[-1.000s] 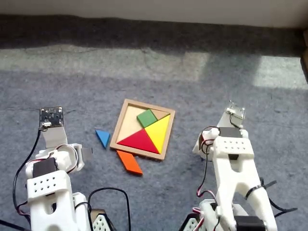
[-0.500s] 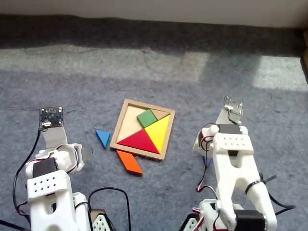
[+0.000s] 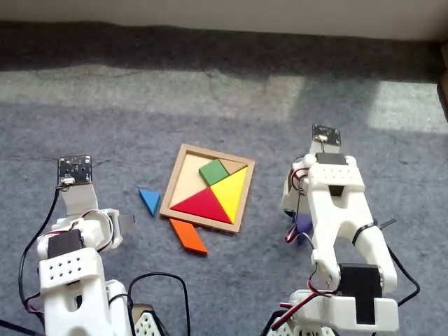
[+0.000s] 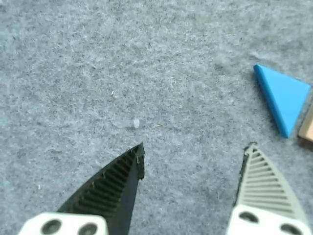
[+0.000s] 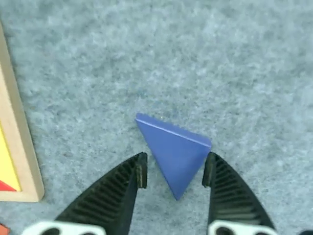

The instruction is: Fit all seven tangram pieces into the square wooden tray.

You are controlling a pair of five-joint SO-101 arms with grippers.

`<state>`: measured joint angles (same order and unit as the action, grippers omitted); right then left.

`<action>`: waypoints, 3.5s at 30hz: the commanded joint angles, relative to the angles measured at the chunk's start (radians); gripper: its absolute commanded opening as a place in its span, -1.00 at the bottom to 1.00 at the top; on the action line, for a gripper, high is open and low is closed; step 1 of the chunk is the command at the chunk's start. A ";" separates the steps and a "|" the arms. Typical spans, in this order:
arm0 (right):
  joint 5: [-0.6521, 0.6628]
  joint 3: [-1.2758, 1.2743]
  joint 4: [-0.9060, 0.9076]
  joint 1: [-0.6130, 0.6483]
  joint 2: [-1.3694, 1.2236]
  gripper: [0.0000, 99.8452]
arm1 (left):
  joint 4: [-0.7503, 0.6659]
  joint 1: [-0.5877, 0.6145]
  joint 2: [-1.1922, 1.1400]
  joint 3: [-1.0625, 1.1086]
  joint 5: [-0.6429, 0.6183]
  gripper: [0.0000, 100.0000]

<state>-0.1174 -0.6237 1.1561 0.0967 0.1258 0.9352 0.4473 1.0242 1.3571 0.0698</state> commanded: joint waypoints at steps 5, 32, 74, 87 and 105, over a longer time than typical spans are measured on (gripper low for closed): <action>0.103 0.114 0.119 -0.030 0.010 -0.62 | -0.012 0.005 -0.004 -0.004 0.002 -0.38; 0.209 0.073 0.022 0.030 -0.145 -0.46 | -0.015 0.005 -0.004 0.005 0.002 -0.38; 0.216 0.022 0.047 0.039 0.206 -0.78 | -0.017 0.004 -0.004 0.008 0.002 -0.38; 0.436 0.122 0.015 0.348 0.116 -0.78 | -0.017 0.008 -0.004 0.010 0.002 -0.38; 0.862 0.736 0.024 0.555 -0.453 -0.78 | -0.017 0.010 -0.004 0.012 0.006 -0.38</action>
<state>0.6406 0.0330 1.1838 0.6291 -0.3391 0.9352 0.4473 1.0242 1.3725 0.0698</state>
